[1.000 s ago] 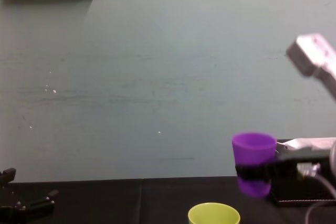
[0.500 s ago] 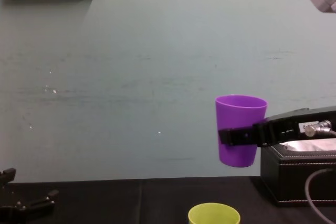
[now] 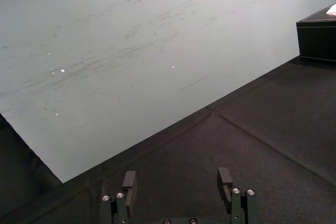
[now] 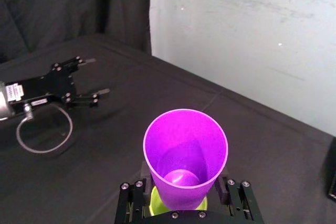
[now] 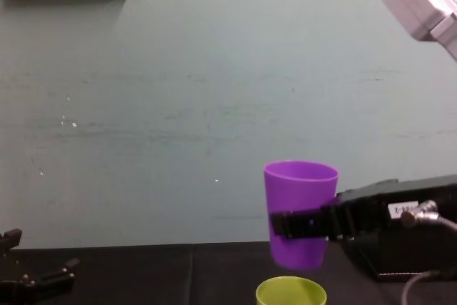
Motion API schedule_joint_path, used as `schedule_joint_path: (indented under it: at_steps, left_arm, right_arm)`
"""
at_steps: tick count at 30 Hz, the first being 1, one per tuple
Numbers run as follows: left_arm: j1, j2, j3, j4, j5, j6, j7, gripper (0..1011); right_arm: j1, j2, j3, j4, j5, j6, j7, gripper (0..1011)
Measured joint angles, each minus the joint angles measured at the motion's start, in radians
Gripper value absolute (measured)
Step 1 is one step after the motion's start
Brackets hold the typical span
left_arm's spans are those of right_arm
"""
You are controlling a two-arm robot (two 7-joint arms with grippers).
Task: Stack the three plastic cups sequentially using one hand.
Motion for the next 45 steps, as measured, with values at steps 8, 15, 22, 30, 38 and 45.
schedule_joint_path:
  at_steps: [8, 15, 22, 30, 38, 45]
  left_arm:
    - [0.000, 0.000, 0.000, 0.000, 0.000, 0.000, 0.000, 1000]
    - [0.000, 0.000, 0.000, 0.000, 0.000, 0.000, 0.000, 1000]
    - [0.000, 0.000, 0.000, 0.000, 0.000, 0.000, 0.000, 1000]
    - [0.000, 0.000, 0.000, 0.000, 0.000, 0.000, 0.000, 1000]
    - [0.000, 0.000, 0.000, 0.000, 0.000, 0.000, 0.000, 1000]
    - [0.000, 0.000, 0.000, 0.000, 0.000, 0.000, 0.000, 1000]
  right_arm:
    - [-0.012, 0.010, -0.017, -0.001, 0.016, -0.001, -0.004, 707]
    - [-0.012, 0.017, -0.029, 0.012, 0.029, -0.011, -0.019, 707]
    - [-0.004, 0.021, -0.037, 0.028, 0.043, -0.019, -0.028, 707]
    - [0.007, 0.022, -0.051, 0.044, 0.056, -0.022, -0.037, 707]
    - [0.011, 0.027, -0.058, 0.054, 0.064, -0.023, -0.047, 707]
    - [0.015, 0.032, -0.063, 0.059, 0.069, -0.024, -0.054, 707]
